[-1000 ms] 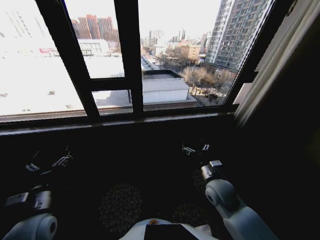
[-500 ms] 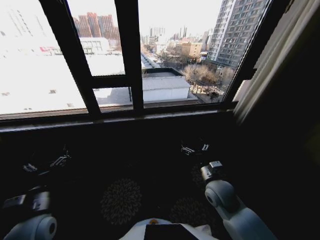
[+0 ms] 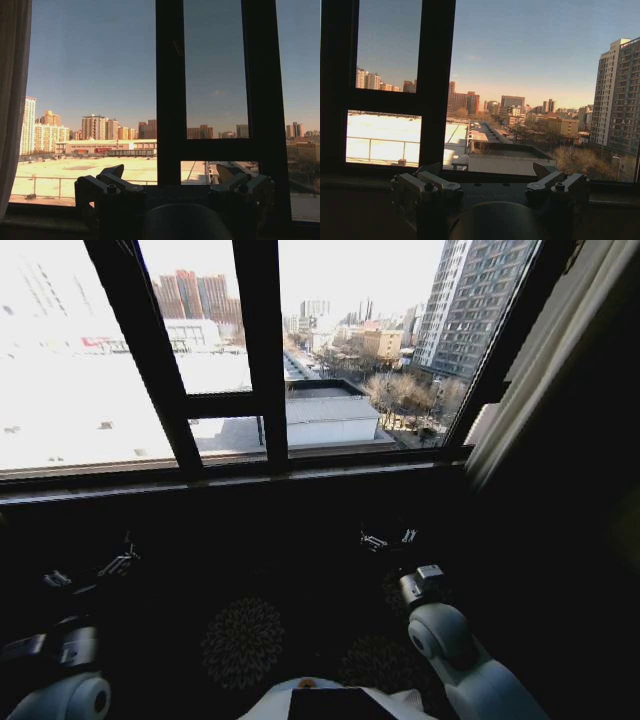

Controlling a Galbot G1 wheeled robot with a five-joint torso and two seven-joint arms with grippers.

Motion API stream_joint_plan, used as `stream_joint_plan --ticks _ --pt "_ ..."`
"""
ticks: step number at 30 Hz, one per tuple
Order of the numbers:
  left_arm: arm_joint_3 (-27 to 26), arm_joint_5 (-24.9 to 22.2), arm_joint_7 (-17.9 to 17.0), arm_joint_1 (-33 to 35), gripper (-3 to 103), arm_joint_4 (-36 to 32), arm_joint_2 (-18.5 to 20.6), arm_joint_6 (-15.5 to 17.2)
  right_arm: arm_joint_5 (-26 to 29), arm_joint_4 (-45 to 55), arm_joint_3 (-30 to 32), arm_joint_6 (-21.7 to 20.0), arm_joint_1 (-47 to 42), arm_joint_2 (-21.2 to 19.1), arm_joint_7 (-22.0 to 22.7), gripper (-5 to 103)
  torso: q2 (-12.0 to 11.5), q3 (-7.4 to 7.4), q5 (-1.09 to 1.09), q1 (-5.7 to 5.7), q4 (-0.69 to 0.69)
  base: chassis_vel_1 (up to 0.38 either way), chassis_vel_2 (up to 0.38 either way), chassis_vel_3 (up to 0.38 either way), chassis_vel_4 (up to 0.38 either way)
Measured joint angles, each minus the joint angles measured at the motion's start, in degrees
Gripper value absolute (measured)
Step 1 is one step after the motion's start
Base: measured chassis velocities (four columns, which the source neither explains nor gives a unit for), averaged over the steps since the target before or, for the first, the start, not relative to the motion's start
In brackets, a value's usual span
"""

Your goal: Open the curtains by pulling them apart, changing their state from closed to fully open.

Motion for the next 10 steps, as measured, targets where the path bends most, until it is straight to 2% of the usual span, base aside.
stream_joint_plan --ticks 10 --pt "0.0 -0.04 0.16 0.29 100 0.3 0.55 -0.43 -0.55 0.13 -0.24 -0.13 -0.08 0.49 0.02 100 0.0 -0.01 -0.02 -0.01 0.02 0.017 0.015 0.012 0.009"
